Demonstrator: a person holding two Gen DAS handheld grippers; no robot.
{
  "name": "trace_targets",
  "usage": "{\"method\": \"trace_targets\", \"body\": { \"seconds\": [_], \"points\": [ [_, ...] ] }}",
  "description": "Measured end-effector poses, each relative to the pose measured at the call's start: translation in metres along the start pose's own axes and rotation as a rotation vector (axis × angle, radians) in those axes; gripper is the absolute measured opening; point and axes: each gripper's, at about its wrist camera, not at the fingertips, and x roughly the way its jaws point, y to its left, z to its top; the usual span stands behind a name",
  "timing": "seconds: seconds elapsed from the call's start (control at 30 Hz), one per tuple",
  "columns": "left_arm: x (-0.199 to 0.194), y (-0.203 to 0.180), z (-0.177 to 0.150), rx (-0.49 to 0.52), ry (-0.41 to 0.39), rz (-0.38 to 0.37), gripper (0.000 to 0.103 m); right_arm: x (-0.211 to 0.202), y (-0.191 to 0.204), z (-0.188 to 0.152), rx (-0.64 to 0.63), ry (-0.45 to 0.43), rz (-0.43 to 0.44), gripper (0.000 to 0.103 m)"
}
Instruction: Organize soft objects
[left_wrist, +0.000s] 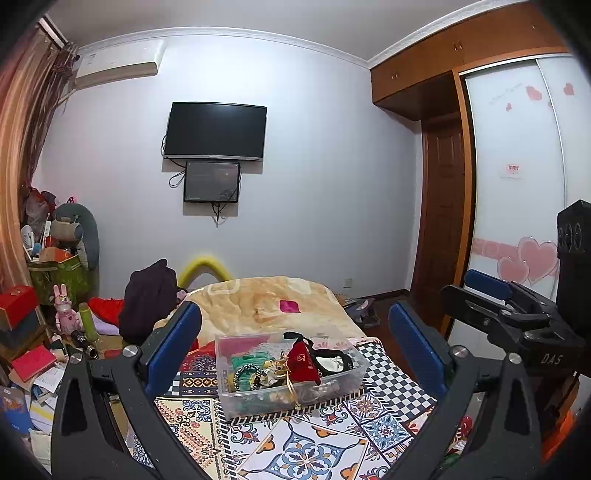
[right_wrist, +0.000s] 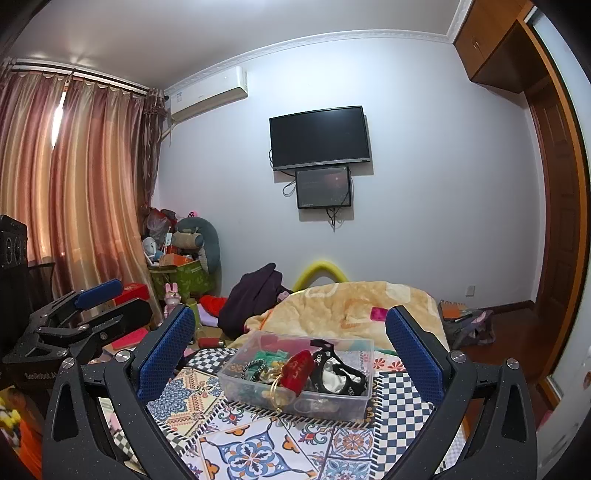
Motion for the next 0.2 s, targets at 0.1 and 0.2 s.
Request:
{"method": "trace_targets", "body": {
  "seconds": [0.1,0.2],
  "points": [
    [0.0,0.0003,-0.0004,-0.002,-0.003,0.002,0.103,0.0004,-0.0001,0.0,-0.002,0.002,-0.002,0.103],
    [-0.0003,0.0005,-0.0015,0.004,-0.007,0.014,0.103,0.0019,-0.0014,-0.0012,0.0,0.009,-0.003,0.103]
  ]
}}
